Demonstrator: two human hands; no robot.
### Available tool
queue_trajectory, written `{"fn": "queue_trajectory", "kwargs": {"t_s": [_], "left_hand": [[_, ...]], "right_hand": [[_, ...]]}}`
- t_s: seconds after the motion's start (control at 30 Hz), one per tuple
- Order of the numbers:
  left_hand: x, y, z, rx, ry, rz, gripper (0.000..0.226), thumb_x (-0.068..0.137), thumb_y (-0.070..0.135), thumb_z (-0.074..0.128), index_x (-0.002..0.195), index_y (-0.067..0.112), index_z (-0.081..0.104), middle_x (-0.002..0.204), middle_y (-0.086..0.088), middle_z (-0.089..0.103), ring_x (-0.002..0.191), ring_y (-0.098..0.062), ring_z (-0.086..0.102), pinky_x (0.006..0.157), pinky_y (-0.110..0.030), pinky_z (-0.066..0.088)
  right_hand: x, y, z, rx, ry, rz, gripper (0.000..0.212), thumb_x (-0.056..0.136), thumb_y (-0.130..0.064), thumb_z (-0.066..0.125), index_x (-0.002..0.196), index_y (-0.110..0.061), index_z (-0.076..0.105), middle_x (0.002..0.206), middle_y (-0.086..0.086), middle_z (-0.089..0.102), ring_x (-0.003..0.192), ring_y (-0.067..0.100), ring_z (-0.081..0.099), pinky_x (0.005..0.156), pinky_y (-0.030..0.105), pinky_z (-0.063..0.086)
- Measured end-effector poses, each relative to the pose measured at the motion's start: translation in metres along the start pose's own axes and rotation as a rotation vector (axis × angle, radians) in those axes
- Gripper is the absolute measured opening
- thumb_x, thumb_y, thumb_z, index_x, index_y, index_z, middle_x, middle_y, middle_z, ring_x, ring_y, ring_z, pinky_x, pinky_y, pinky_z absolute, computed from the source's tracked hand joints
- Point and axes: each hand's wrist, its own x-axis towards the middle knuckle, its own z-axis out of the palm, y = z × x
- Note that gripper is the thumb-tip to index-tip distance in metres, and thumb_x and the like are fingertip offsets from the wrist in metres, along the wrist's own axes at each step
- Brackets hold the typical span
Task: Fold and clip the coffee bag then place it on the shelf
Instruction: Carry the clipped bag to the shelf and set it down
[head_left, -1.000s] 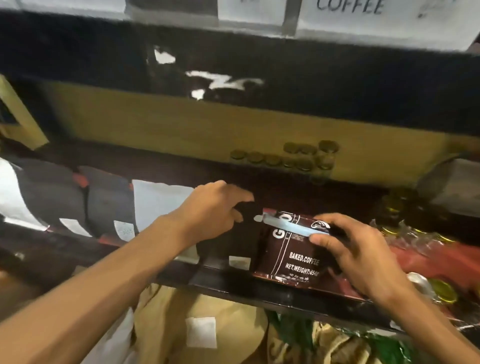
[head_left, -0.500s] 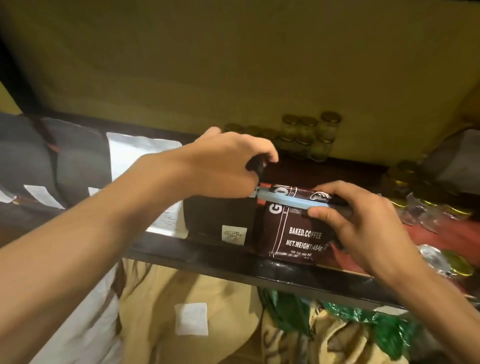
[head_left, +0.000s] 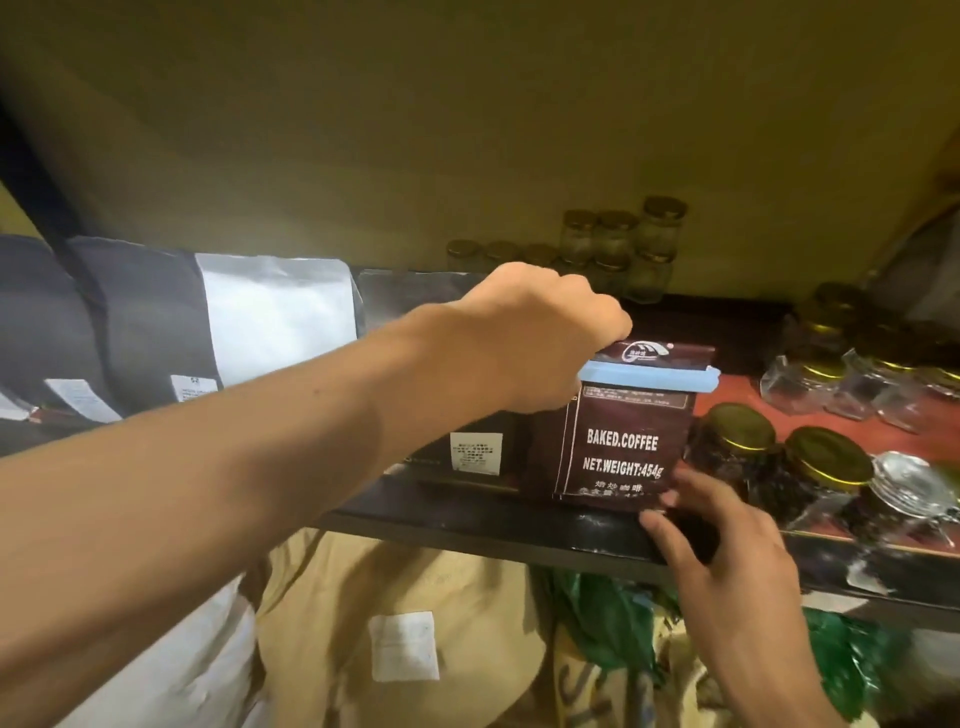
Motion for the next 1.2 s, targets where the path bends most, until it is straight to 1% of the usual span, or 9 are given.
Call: {"fn": "queue_trajectory", "kwargs": {"t_s": [0.07, 0.17, 0.27, 0.47, 0.63, 0.77, 0.97, 1.1, 1.2], "left_hand": [[0.001, 0.000, 0.000, 0.005, 0.012, -0.002, 0.037, 0.093, 0.032, 0.056, 0.128, 0.023, 0.052, 0.116, -0.003, 0.063, 0.102, -0.026, 0.060, 0.074, -0.031, 0.036], [0.005, -0.003, -0.003, -0.056, -0.051, -0.029, 0.043, 0.091, 0.035, 0.060, 0.132, 0.023, 0.050, 0.121, -0.003, 0.062, 0.105, -0.024, 0.060, 0.070, -0.029, 0.031], [0.006, -0.006, -0.005, -0.074, -0.097, -0.034, 0.047, 0.091, 0.035, 0.062, 0.135, 0.025, 0.049, 0.124, -0.003, 0.062, 0.108, -0.025, 0.059, 0.071, -0.029, 0.033], [0.008, -0.006, -0.007, -0.110, -0.140, -0.060, 0.043, 0.091, 0.030, 0.062, 0.132, 0.025, 0.052, 0.121, -0.004, 0.063, 0.105, -0.028, 0.059, 0.072, -0.031, 0.033], [0.008, -0.006, -0.009, -0.182, -0.176, -0.074, 0.043, 0.090, 0.031, 0.063, 0.132, 0.025, 0.051, 0.121, -0.004, 0.062, 0.088, -0.022, 0.045, 0.073, -0.032, 0.032], [0.008, -0.006, -0.010, -0.241, -0.179, -0.067, 0.040, 0.088, 0.031, 0.066, 0.125, 0.029, 0.052, 0.117, 0.000, 0.063, 0.085, -0.019, 0.039, 0.071, -0.031, 0.031], [0.008, -0.005, -0.009, -0.196, -0.149, -0.067, 0.041, 0.089, 0.032, 0.064, 0.127, 0.028, 0.050, 0.119, -0.001, 0.064, 0.083, -0.017, 0.039, 0.070, -0.032, 0.031], [0.008, -0.005, -0.010, -0.216, -0.150, -0.063, 0.043, 0.089, 0.033, 0.064, 0.128, 0.028, 0.049, 0.122, 0.001, 0.062, 0.085, -0.015, 0.038, 0.071, -0.032, 0.030], [0.009, -0.001, -0.008, -0.190, -0.145, -0.054, 0.043, 0.089, 0.034, 0.064, 0.128, 0.028, 0.049, 0.121, 0.000, 0.063, 0.084, -0.016, 0.038, 0.070, -0.032, 0.031]], "right_hand": [[0.005, 0.001, 0.003, 0.045, 0.049, 0.010, 0.024, 0.082, -0.031, 0.074, 0.103, -0.033, 0.063, 0.109, 0.005, 0.065, 0.115, 0.023, 0.051, 0.099, 0.045, 0.045], [0.009, -0.002, 0.006, 0.055, 0.084, -0.012, 0.018, 0.079, -0.034, 0.076, 0.088, -0.035, 0.061, 0.096, -0.001, 0.069, 0.109, 0.021, 0.052, 0.097, 0.049, 0.045], [0.010, -0.002, 0.008, 0.003, 0.095, -0.040, 0.018, 0.079, -0.038, 0.074, 0.092, -0.031, 0.066, 0.101, -0.004, 0.067, 0.112, 0.020, 0.048, 0.100, 0.047, 0.041], [0.016, -0.001, 0.005, -0.133, 0.043, -0.116, 0.024, 0.078, -0.052, 0.068, 0.094, -0.034, 0.062, 0.101, -0.014, 0.051, 0.115, 0.018, 0.040, 0.092, 0.040, 0.034], [0.017, 0.004, 0.009, -0.208, 0.141, -0.193, 0.021, 0.080, -0.050, 0.066, 0.084, -0.029, 0.064, 0.093, -0.008, 0.051, 0.101, 0.021, 0.045, 0.078, 0.037, 0.035], [0.018, 0.008, 0.010, -0.199, 0.143, -0.217, 0.025, 0.083, -0.044, 0.065, 0.072, -0.028, 0.051, 0.085, -0.008, 0.052, 0.089, 0.016, 0.042, 0.074, 0.034, 0.032], [0.017, 0.002, 0.000, -0.085, 0.013, -0.166, 0.023, 0.080, -0.052, 0.065, 0.086, -0.033, 0.053, 0.093, -0.012, 0.056, 0.094, 0.014, 0.047, 0.086, 0.043, 0.045], [0.018, 0.000, -0.005, -0.065, 0.060, -0.184, 0.022, 0.081, -0.053, 0.062, 0.082, -0.032, 0.056, 0.092, -0.014, 0.057, 0.088, 0.015, 0.054, 0.067, 0.036, 0.046], [0.020, 0.001, -0.007, -0.176, 0.032, -0.246, 0.021, 0.087, -0.051, 0.054, 0.087, -0.029, 0.056, 0.094, -0.012, 0.055, 0.088, 0.016, 0.054, 0.067, 0.037, 0.047]]}}
